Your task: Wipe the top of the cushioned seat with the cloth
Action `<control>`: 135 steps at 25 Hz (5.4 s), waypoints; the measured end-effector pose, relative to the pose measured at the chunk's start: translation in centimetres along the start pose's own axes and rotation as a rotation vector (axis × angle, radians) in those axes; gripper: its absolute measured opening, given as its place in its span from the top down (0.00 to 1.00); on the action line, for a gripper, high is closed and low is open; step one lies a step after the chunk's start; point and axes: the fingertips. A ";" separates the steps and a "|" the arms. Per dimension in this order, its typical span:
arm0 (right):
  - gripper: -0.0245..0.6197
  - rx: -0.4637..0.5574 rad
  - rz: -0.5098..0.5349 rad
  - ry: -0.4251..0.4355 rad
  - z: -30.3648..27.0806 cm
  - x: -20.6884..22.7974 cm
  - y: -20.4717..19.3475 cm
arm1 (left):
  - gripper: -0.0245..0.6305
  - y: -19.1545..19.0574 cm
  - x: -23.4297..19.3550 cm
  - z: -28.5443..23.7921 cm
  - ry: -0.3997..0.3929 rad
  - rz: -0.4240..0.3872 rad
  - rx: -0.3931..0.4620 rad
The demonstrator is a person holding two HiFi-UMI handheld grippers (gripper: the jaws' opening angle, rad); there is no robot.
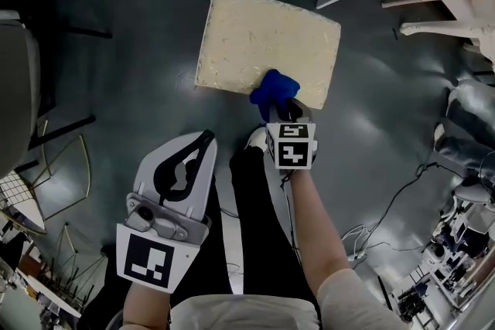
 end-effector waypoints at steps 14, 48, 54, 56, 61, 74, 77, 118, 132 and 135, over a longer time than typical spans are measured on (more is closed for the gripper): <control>0.82 0.003 0.020 0.003 -1.4 -5.2 3.8 | 0.96 0.0 -5.6 5.3 0.059 0.028 0.027; 0.82 0.027 0.082 0.056 -4.1 -13.4 10.5 | 0.96 1.0 -13.6 10.8 0.144 0.069 0.068; 0.82 0.049 0.089 0.069 -3.3 -13.5 10.9 | 0.96 1.5 -13.3 10.3 0.130 0.053 0.057; 0.82 0.061 0.098 0.079 -2.9 -13.6 11.2 | 0.96 1.8 -13.1 9.9 0.124 0.046 0.061; 0.82 0.095 0.108 0.100 -1.0 -13.4 12.0 | 0.96 2.9 -11.9 9.2 0.104 0.037 0.063; 0.82 0.199 0.112 0.081 9.4 -10.5 15.6 | 0.96 8.0 -7.2 9.5 0.069 0.014 0.081; 0.82 0.228 0.112 0.071 12.6 -9.6 17.0 | 0.96 9.8 -5.9 10.0 0.059 0.006 0.092; 0.82 0.800 0.085 -0.155 54.0 -5.6 26.4 | 0.96 28.2 11.3 20.9 -0.136 -0.165 0.341; 0.81 0.922 0.030 -0.217 58.7 -5.3 26.2 | 0.96 29.2 14.0 21.9 -0.181 -0.206 0.347; 0.81 0.935 0.031 -0.226 59.0 -5.2 26.5 | 0.96 29.4 14.1 21.9 -0.183 -0.213 0.352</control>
Point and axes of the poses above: the fingertips, and each gripper's own axes: z backward along the fingers, x to its right, y out of its top, and after that the axes turned 15 degrees about z, right-handed
